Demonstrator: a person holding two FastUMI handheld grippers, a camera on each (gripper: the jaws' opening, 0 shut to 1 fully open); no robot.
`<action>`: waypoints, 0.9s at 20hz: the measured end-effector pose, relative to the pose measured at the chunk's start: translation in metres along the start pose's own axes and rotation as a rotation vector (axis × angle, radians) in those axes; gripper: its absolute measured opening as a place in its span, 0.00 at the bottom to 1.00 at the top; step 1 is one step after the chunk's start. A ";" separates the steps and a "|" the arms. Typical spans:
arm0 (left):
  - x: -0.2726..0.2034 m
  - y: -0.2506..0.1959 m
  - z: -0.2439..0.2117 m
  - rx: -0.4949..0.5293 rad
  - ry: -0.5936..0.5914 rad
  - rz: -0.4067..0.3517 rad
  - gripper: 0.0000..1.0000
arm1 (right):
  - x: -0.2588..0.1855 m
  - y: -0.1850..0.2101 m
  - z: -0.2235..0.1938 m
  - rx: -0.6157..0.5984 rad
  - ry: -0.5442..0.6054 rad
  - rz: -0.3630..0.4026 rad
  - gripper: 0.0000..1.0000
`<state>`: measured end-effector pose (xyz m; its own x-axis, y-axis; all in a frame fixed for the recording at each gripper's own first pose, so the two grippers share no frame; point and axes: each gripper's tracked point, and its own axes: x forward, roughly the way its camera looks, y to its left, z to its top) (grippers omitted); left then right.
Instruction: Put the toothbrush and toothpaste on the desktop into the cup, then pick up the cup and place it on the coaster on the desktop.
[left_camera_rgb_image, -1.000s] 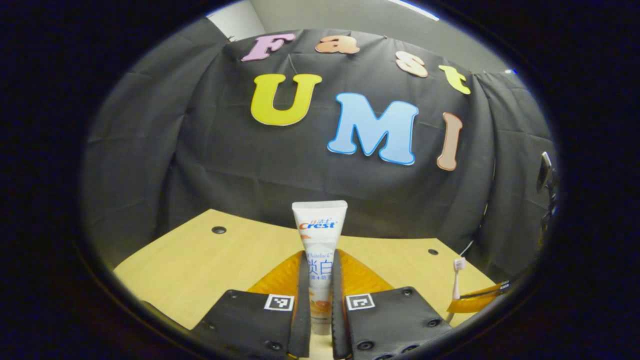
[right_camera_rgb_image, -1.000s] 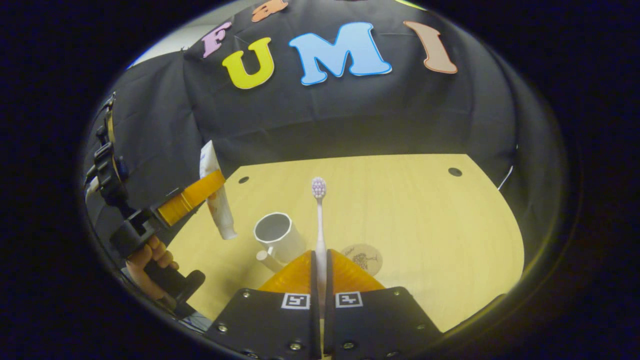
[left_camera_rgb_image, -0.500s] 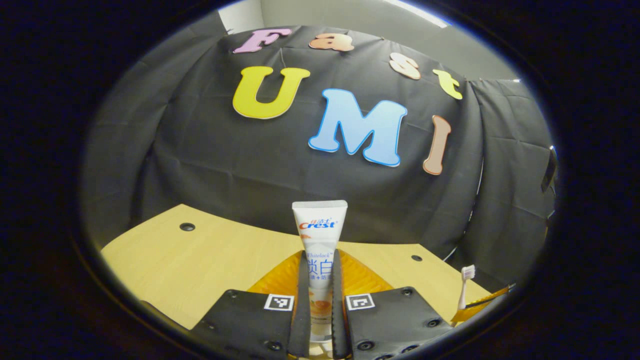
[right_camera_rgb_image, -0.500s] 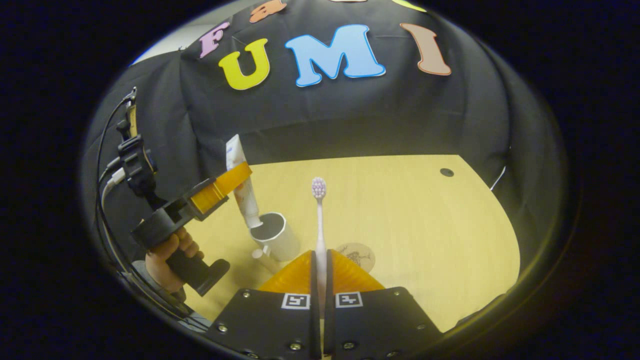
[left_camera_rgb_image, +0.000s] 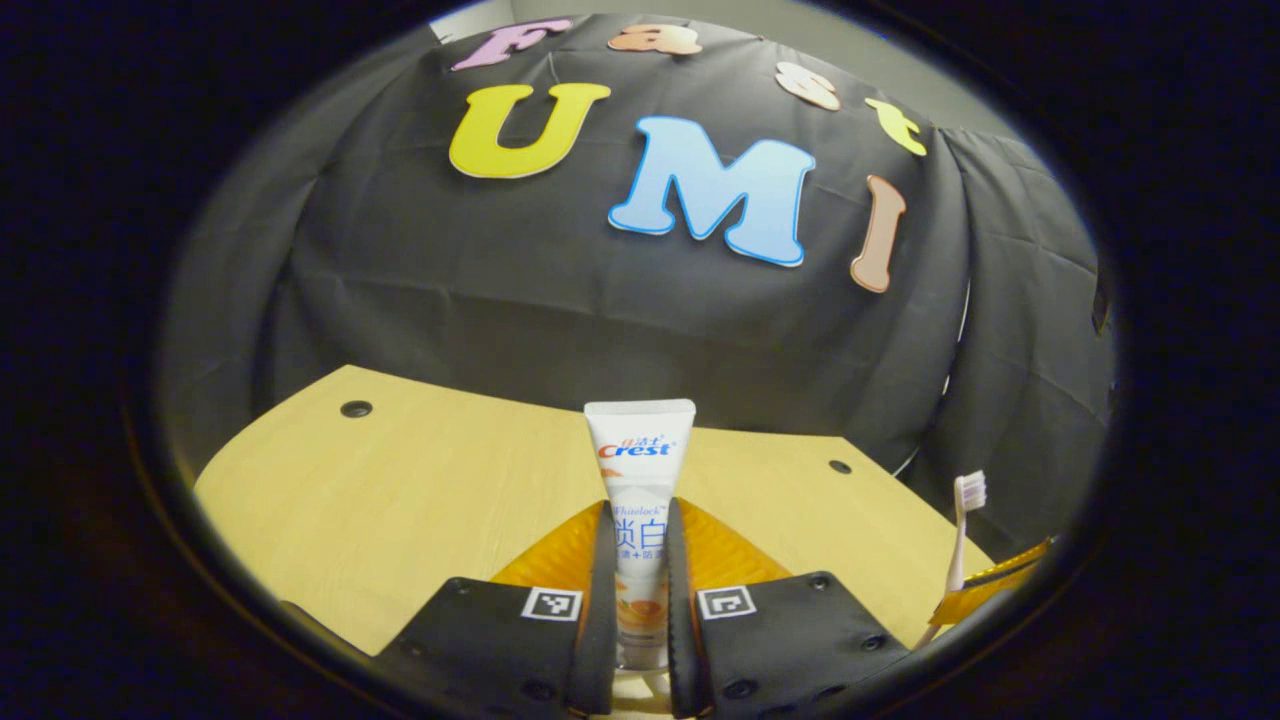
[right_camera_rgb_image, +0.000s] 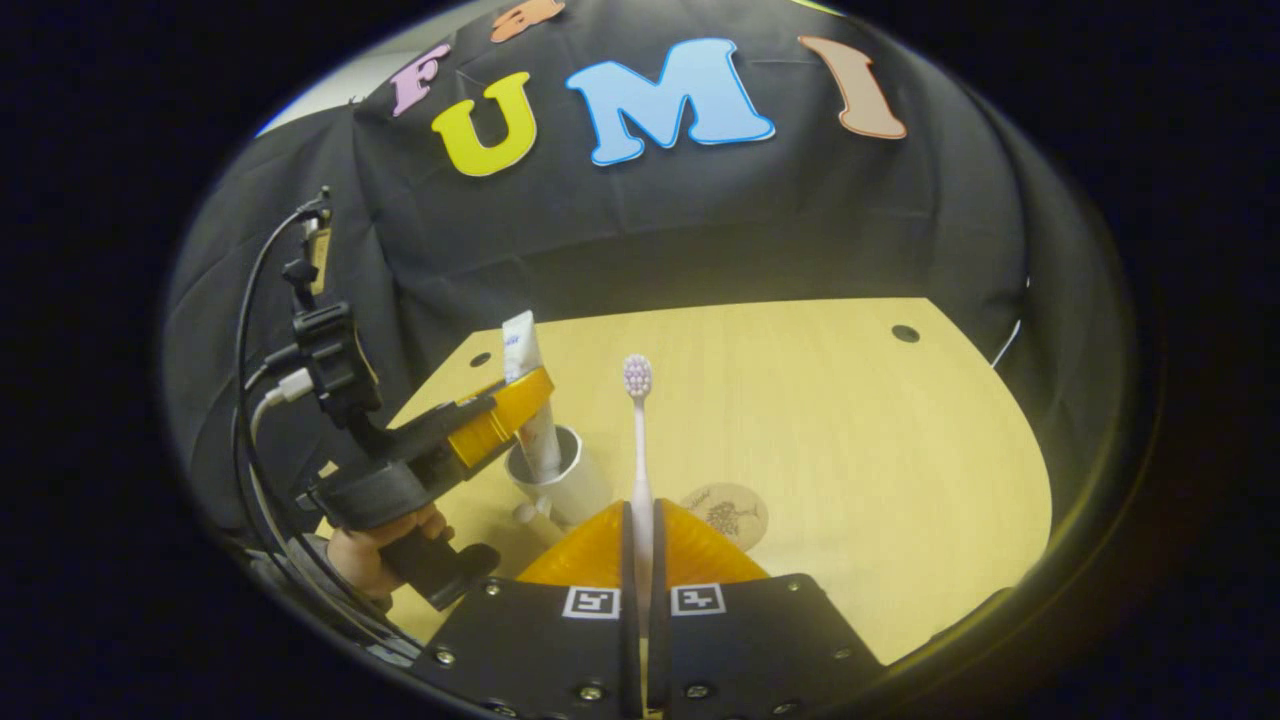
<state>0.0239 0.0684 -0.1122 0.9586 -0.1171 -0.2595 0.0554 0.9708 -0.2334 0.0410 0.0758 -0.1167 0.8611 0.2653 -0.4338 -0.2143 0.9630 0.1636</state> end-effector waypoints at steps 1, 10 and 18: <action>-0.001 0.001 -0.005 0.001 0.018 -0.001 0.30 | 0.001 0.001 -0.001 -0.002 0.002 0.002 0.04; -0.016 -0.003 -0.028 0.041 0.089 -0.027 0.52 | 0.010 0.010 0.010 -0.003 -0.012 0.032 0.04; -0.045 -0.001 -0.030 0.027 0.120 -0.029 0.87 | 0.028 0.039 0.052 -0.003 -0.138 0.140 0.04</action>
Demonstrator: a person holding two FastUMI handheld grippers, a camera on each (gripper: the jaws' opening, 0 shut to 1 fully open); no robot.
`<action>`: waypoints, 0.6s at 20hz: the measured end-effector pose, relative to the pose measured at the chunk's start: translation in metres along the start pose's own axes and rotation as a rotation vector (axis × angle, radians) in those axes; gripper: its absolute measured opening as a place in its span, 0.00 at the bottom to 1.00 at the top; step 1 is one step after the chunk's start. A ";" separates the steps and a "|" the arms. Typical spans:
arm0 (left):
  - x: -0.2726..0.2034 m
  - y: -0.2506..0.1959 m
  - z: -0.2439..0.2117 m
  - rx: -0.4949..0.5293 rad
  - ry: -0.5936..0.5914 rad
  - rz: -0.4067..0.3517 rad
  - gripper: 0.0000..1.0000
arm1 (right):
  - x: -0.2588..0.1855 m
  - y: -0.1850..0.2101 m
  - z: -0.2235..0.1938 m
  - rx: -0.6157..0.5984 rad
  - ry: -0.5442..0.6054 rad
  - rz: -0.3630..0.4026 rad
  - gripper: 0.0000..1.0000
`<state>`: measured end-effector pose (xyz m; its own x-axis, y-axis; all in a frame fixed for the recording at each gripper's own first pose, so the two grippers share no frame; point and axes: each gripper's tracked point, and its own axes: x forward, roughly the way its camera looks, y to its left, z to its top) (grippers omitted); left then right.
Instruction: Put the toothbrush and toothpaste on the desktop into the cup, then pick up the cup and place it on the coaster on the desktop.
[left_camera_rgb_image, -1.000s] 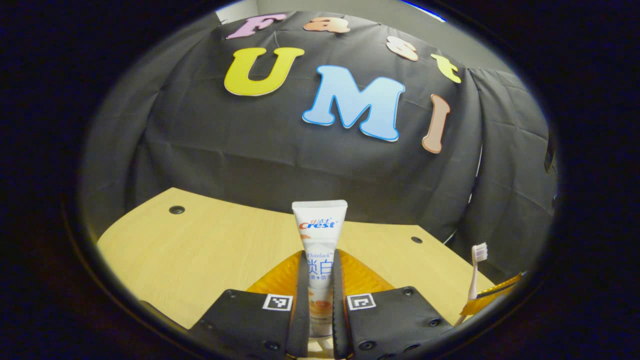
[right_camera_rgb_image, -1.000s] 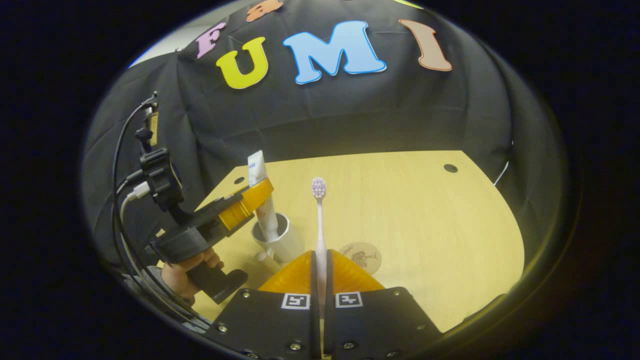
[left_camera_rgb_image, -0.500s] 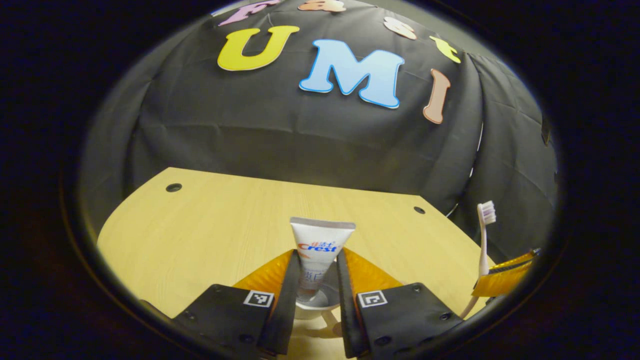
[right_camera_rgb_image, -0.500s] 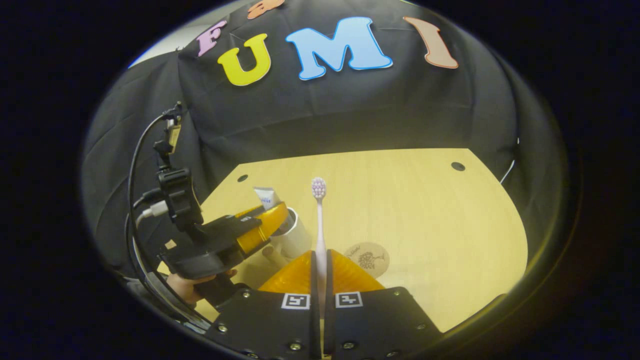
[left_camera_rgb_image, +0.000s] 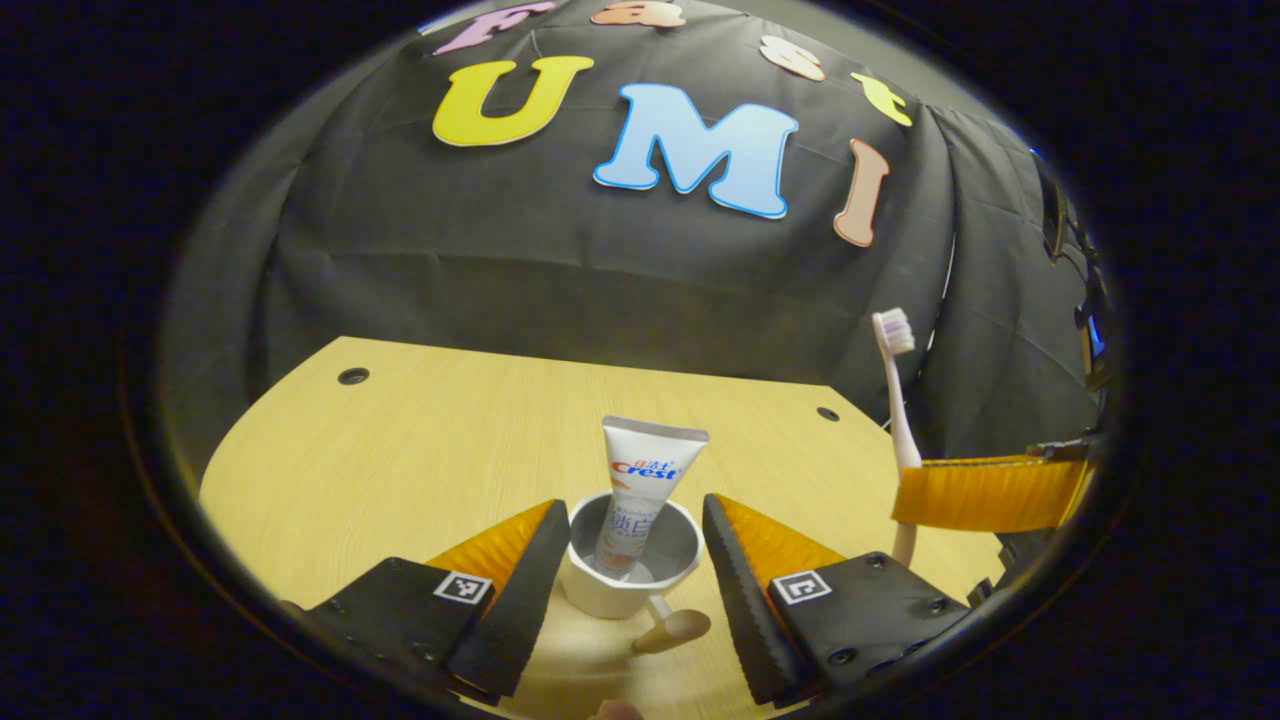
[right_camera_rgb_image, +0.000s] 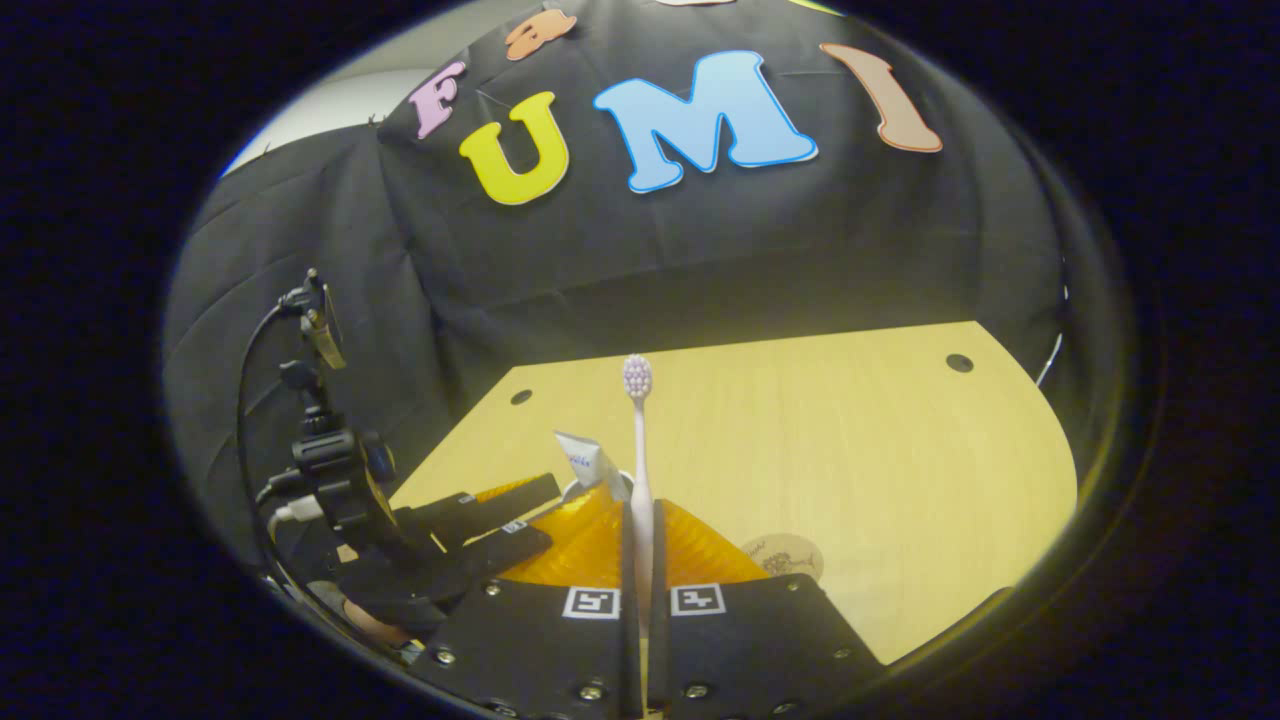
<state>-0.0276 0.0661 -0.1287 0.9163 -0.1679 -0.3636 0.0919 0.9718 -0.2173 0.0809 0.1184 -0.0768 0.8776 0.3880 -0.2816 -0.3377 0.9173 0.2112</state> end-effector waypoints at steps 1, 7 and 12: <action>-0.006 0.000 -0.001 0.001 0.004 -0.002 0.87 | 0.005 0.005 0.007 0.000 -0.025 0.015 0.04; -0.033 0.000 -0.007 -0.005 0.035 -0.027 0.87 | 0.039 0.023 0.037 0.075 -0.136 0.084 0.04; -0.047 0.005 -0.020 -0.025 0.062 -0.050 0.87 | 0.059 0.030 0.053 0.122 -0.205 0.079 0.04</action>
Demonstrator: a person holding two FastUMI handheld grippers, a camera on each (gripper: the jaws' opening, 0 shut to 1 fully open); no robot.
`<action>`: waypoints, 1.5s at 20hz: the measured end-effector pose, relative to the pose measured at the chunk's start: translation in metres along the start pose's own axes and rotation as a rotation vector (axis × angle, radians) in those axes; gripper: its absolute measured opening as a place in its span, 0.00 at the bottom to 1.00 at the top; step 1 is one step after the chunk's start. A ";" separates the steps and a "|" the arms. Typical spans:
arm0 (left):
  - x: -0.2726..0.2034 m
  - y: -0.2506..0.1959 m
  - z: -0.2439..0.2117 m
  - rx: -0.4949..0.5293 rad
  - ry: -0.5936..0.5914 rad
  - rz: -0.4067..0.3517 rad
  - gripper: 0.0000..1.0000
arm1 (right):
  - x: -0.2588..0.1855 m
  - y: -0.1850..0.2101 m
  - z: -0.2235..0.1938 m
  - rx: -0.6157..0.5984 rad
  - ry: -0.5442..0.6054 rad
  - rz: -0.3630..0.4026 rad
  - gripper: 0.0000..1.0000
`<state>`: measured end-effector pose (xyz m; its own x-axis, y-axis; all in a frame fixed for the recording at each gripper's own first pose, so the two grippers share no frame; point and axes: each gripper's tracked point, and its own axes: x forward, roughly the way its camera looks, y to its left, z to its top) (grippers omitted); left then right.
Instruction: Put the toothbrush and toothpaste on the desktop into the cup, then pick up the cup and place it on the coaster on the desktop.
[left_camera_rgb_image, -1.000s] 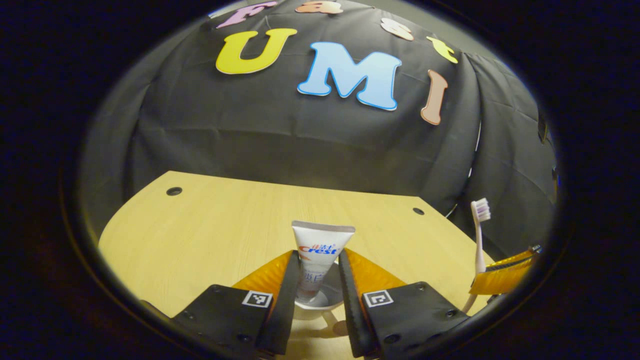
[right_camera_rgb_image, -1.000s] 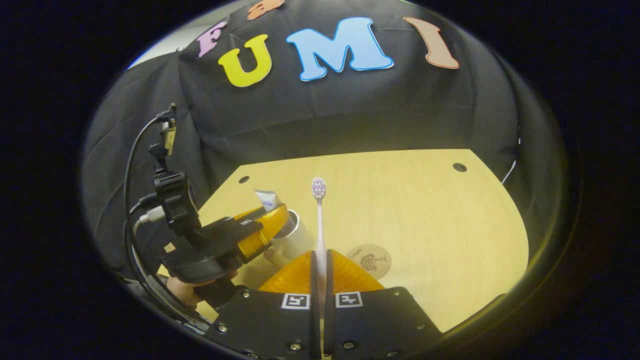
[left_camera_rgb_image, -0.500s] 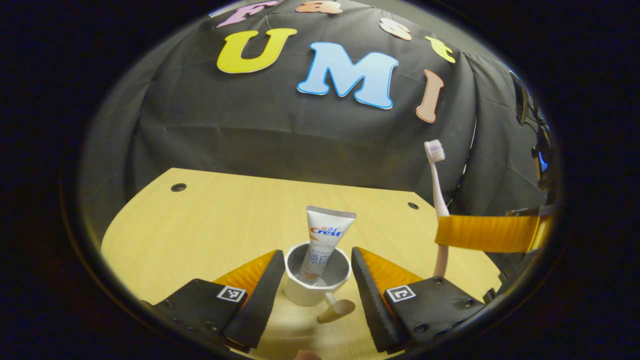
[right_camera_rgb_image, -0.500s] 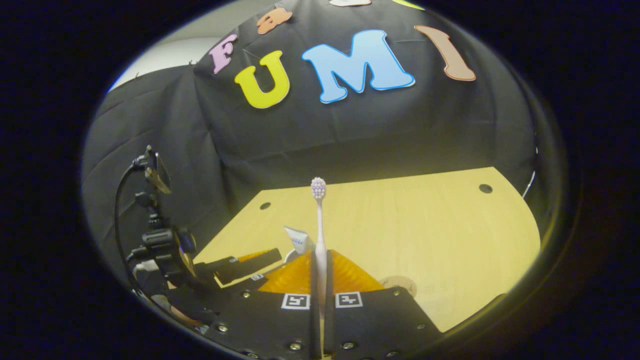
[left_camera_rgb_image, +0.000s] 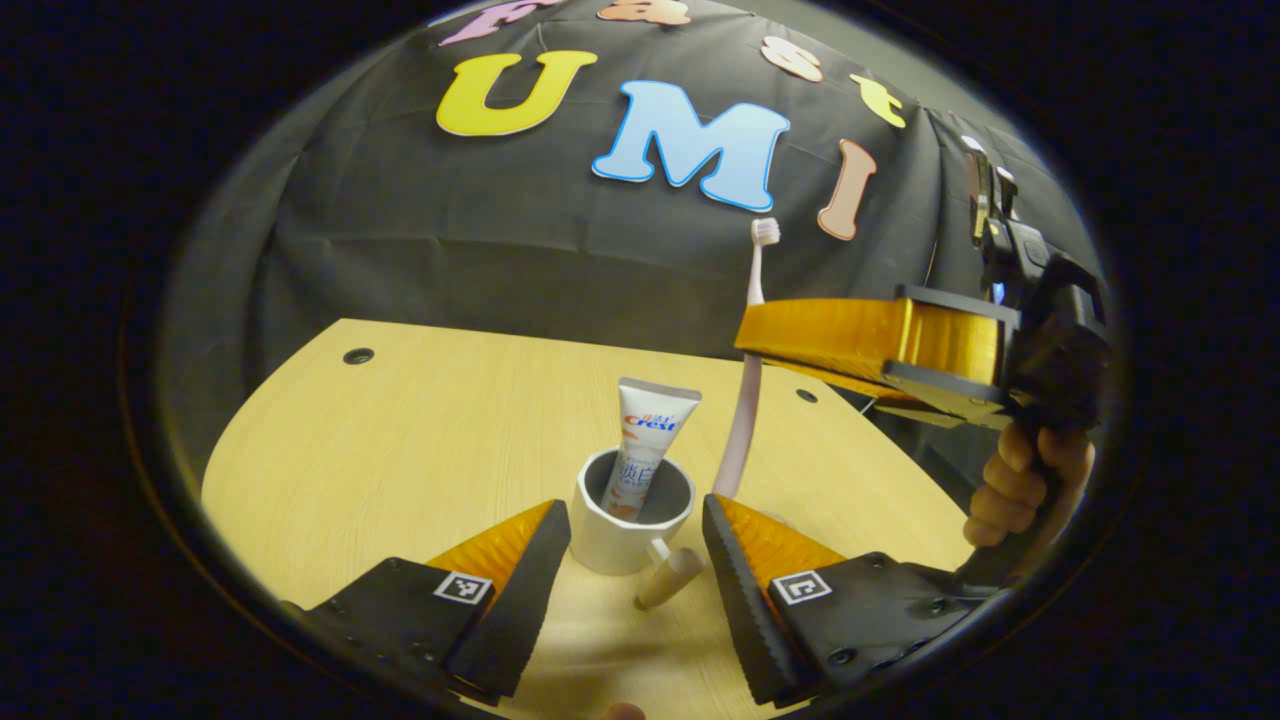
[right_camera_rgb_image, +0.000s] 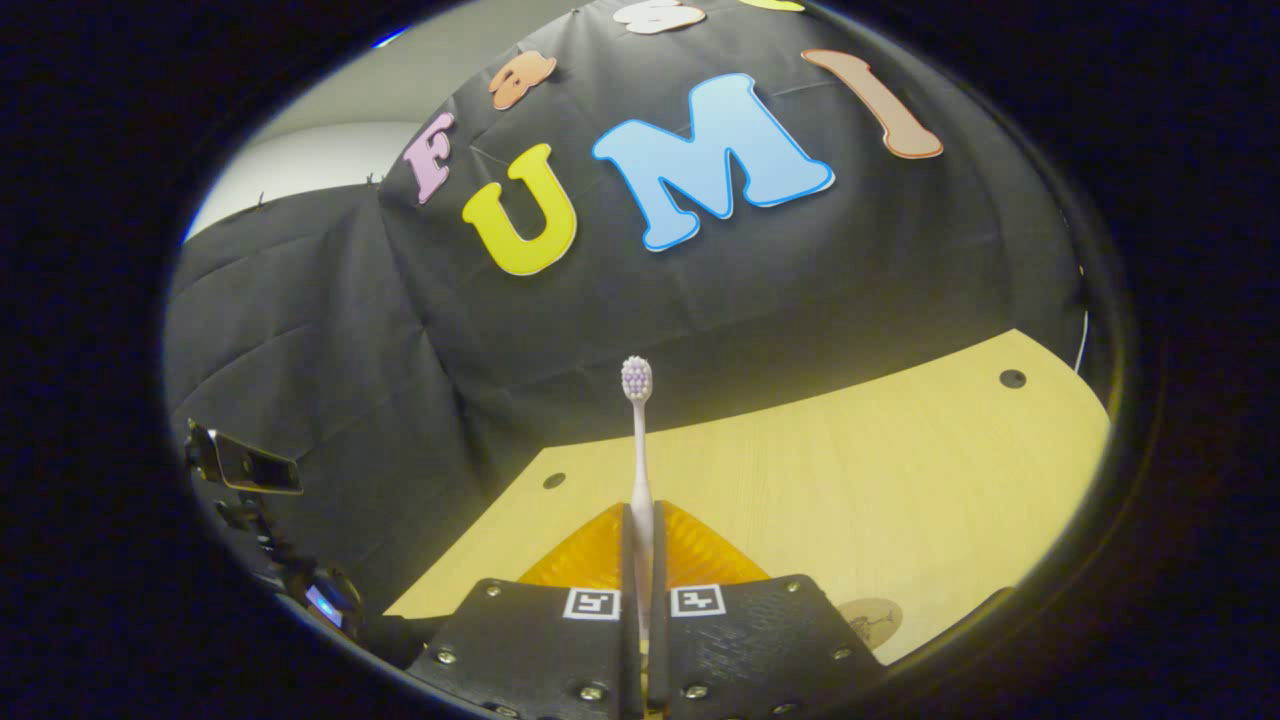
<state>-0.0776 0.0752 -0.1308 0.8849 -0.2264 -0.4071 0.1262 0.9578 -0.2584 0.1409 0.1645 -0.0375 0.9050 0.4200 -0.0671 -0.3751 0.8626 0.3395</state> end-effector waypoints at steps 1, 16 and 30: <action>-0.002 0.002 -0.003 -0.006 0.007 0.000 0.87 | 0.004 0.002 0.000 -0.003 -0.008 0.004 0.04; -0.006 0.007 -0.017 -0.063 0.043 -0.005 0.87 | 0.022 0.004 -0.030 -0.203 0.020 -0.049 0.24; 0.007 -0.012 -0.028 -0.071 0.117 0.025 0.87 | -0.014 -0.013 0.006 -0.219 -0.013 -0.095 0.80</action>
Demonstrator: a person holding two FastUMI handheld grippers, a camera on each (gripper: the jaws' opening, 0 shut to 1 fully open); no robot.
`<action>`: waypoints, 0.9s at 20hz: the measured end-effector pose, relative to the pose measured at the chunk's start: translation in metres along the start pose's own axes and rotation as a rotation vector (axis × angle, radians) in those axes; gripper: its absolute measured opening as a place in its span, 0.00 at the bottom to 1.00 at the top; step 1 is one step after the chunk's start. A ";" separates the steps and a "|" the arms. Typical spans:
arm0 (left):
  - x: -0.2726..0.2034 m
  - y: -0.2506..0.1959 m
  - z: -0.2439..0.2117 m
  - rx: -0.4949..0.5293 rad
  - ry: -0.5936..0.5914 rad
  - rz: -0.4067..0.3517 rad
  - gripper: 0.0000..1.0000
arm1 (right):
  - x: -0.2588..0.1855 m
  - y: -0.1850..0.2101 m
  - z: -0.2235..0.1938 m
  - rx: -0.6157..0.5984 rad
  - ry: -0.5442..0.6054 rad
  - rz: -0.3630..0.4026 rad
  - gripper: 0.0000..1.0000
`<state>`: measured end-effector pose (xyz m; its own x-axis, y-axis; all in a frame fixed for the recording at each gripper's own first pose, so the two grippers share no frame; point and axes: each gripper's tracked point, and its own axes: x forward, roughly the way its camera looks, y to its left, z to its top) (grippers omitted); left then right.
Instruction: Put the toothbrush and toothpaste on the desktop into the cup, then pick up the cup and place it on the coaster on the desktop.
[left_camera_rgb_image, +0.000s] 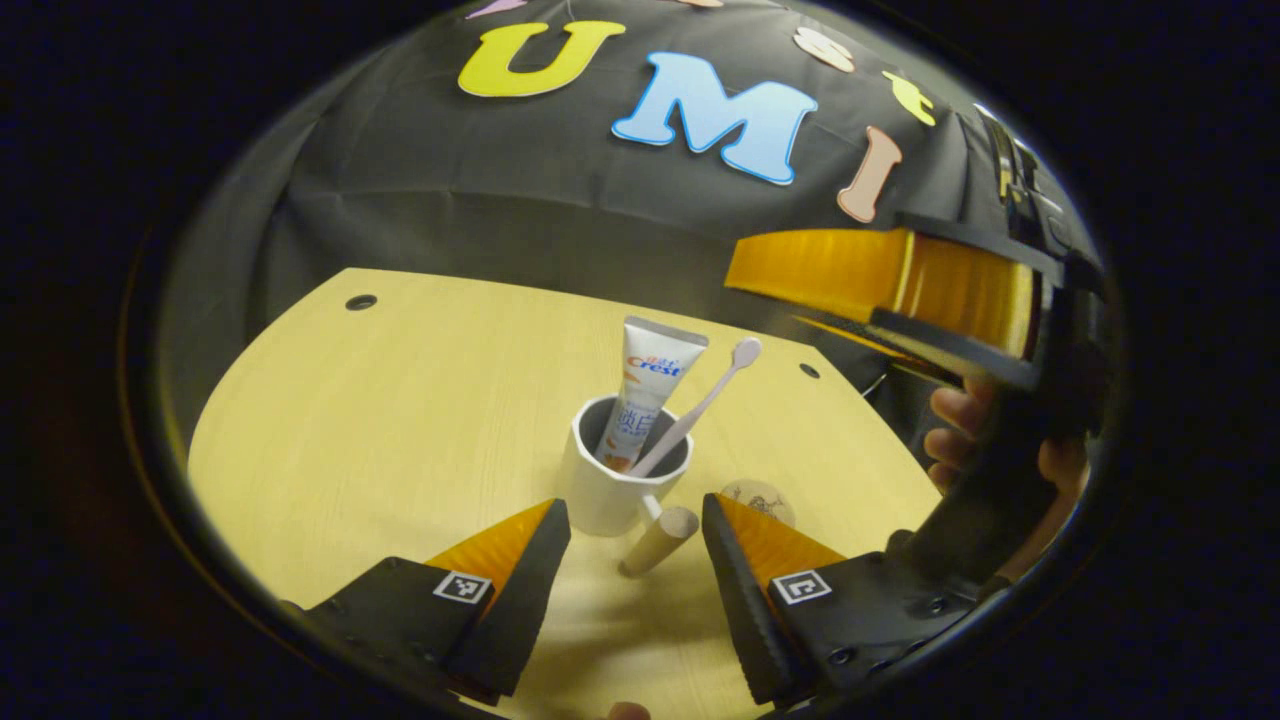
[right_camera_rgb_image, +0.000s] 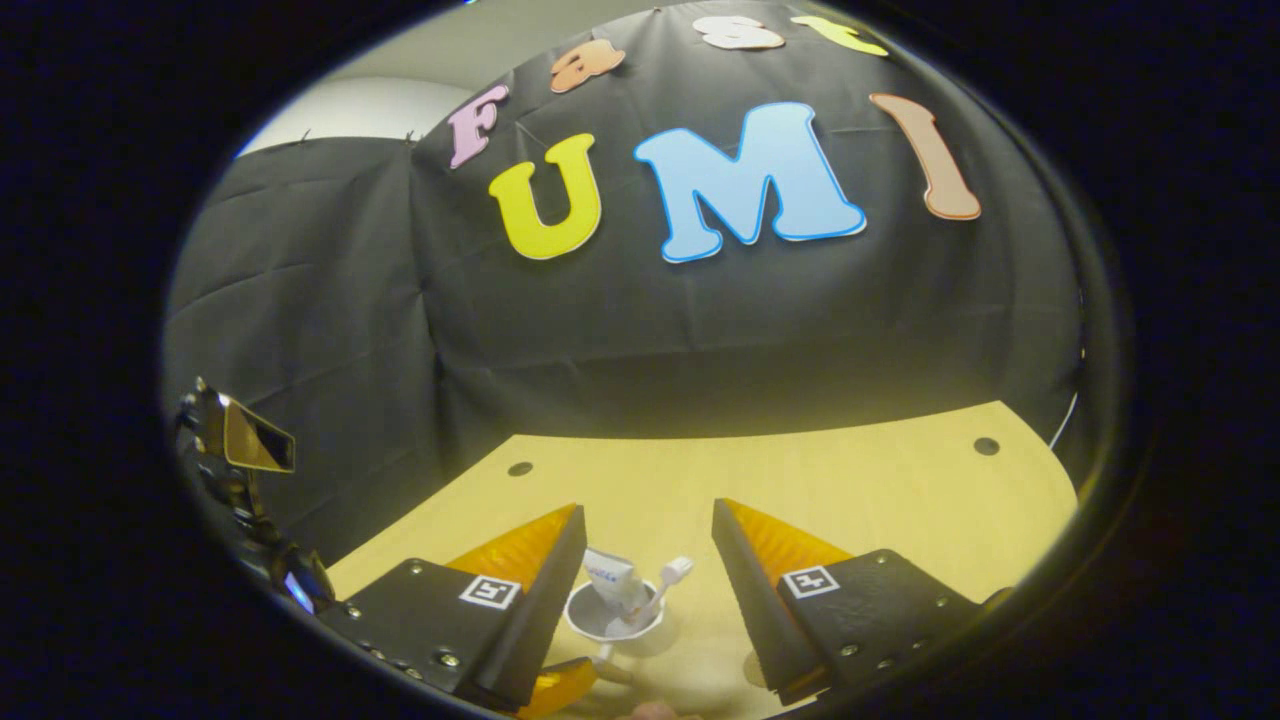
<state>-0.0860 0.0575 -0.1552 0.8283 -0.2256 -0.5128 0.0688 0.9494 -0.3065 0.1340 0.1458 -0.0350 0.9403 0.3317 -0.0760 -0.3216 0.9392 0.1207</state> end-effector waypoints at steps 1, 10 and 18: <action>0.002 -0.003 0.000 -0.002 0.010 0.004 0.87 | -0.005 -0.005 0.004 -0.005 -0.006 -0.009 0.80; 0.024 -0.012 -0.013 0.008 0.129 0.076 0.87 | -0.046 -0.051 0.024 -0.099 -0.048 -0.089 0.80; 0.051 0.001 -0.030 -0.081 0.309 0.173 0.87 | -0.078 -0.097 0.022 -0.111 -0.025 -0.172 0.80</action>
<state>-0.0599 0.0403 -0.2058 0.6159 -0.1305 -0.7769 -0.1118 0.9617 -0.2502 0.0938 0.0271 -0.0189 0.9845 0.1641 -0.0615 -0.1645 0.9864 -0.0015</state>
